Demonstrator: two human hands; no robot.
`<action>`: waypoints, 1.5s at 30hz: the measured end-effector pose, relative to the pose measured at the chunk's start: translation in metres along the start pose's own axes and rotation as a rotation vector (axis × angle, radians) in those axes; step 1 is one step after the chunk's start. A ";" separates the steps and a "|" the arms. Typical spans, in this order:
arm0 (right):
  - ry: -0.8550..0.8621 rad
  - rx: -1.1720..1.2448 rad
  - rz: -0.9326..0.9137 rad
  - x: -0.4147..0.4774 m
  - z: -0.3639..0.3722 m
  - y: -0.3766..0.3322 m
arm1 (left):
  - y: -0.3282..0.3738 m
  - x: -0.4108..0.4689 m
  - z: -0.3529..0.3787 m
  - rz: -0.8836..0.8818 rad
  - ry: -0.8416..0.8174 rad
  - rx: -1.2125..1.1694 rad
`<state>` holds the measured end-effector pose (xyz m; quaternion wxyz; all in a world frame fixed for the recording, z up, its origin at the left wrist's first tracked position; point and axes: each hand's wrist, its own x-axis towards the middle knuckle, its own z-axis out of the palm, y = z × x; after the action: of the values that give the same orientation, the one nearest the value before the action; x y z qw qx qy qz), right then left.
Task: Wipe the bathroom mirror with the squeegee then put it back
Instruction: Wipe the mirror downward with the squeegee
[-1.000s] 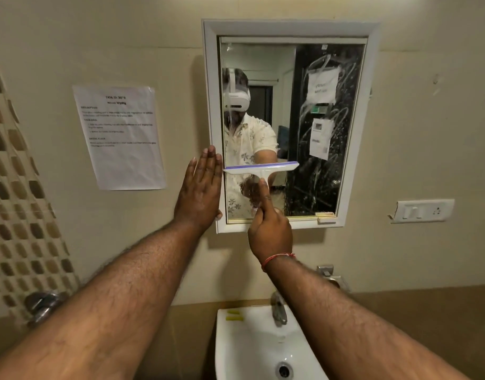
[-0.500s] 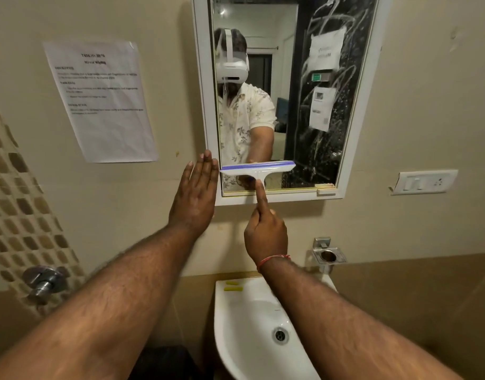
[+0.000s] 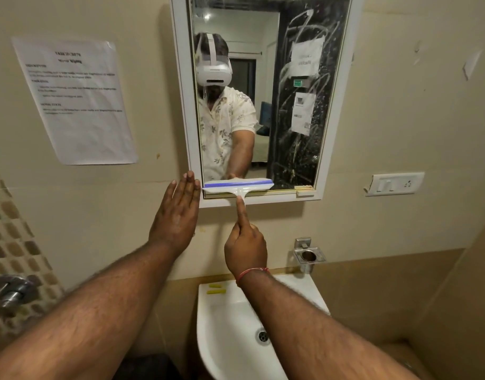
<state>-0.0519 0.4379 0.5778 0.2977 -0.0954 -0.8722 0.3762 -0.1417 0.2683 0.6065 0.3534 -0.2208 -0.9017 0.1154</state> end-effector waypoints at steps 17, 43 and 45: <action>-0.271 -0.027 0.164 0.039 -0.083 -0.057 | -0.025 0.038 -0.083 -0.028 -0.041 0.078; 0.277 -0.064 -0.299 0.203 -0.290 -0.171 | -0.073 0.181 -0.210 -0.318 -0.084 -0.039; 0.286 -0.056 -0.292 0.210 -0.286 -0.170 | -0.078 0.182 -0.200 -0.302 -0.053 -0.074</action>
<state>-0.0421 0.5729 0.9472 0.4672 -0.0287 -0.8357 0.2872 -0.1473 0.2976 0.8864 0.3347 -0.0926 -0.9372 0.0337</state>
